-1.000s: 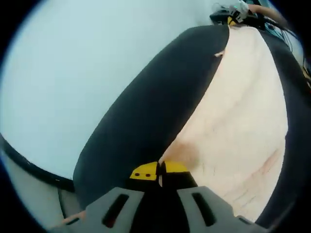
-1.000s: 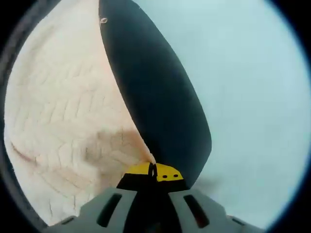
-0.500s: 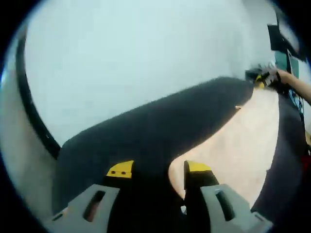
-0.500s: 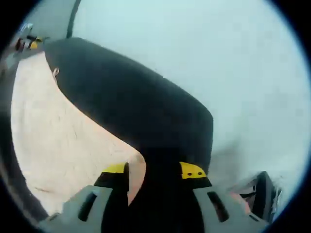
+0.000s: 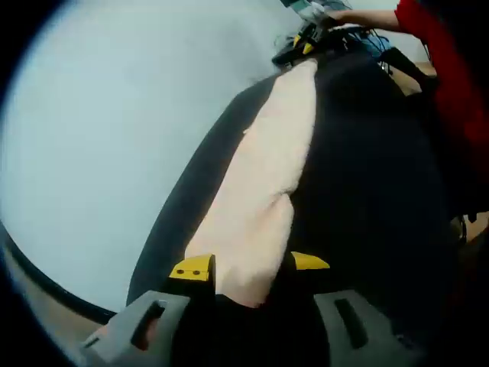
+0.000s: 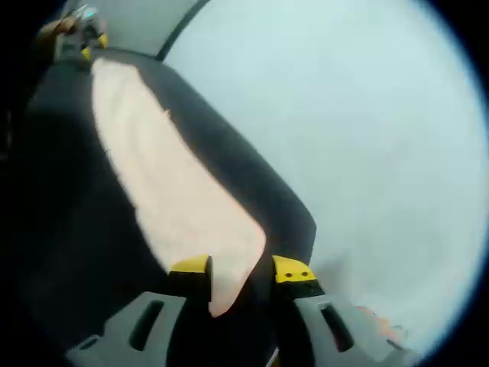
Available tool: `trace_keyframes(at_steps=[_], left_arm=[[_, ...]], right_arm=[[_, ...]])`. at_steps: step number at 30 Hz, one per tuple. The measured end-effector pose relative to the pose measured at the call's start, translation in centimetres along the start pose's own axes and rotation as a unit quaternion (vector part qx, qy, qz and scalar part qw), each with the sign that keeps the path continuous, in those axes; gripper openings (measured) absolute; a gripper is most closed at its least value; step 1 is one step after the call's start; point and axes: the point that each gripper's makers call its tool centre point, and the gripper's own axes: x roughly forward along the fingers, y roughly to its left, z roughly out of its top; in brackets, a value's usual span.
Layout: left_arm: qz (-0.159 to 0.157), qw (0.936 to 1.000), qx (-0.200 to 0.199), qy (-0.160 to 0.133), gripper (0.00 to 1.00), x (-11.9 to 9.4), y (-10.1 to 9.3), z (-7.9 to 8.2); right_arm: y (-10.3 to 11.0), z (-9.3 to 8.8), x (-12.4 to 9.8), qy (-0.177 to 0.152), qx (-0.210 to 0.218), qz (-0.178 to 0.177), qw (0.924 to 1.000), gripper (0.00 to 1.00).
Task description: Fold the towel on the table until its edges align and the towel forms a compact rectangular stack.
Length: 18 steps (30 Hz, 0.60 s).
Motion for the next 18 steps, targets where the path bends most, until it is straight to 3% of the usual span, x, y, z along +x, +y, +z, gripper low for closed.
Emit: trace_keyframes(at_steps=[2,5,7,10,12,15,18], left_arm=[[0.001,0.9994,0.029,0.018,0.34,0.3,-0.7,-0.7],[0.005,0.9985,0.043,0.034,0.34,0.6,-2.1,-0.5],[0.017,0.9971,0.057,0.048,0.34,1.0,-1.8,-1.4],[0.034,0.9958,0.061,0.061,0.34,1.6,-1.4,-2.2],[0.039,0.9947,0.064,0.071,0.33,2.0,-1.4,-2.6],[0.044,0.9938,0.065,0.079,0.25,2.4,-1.3,-3.0],[0.053,0.9933,0.07,0.075,0.11,2.6,-1.1,-3.2]], right_arm=[[1.3,-0.7,-0.2,0.012,-0.051,0.002,0.9986,0.34],[2.9,-1.0,-0.1,0.015,-0.084,0.011,0.9963,0.36],[3.2,-1.4,0.5,0.025,-0.102,0.005,0.9944,0.35],[3.0,-2.5,2.3,0.052,-0.167,0.001,0.9846,0.31],[3.4,-2.7,3.1,0.059,-0.18,0.0,0.9818,0.28],[3.4,-2.5,3.7,0.06,-0.185,-0.004,0.9808,0.2],[3.1,-2.6,3.6,0.065,-0.201,-0.022,0.9771,0.18]])
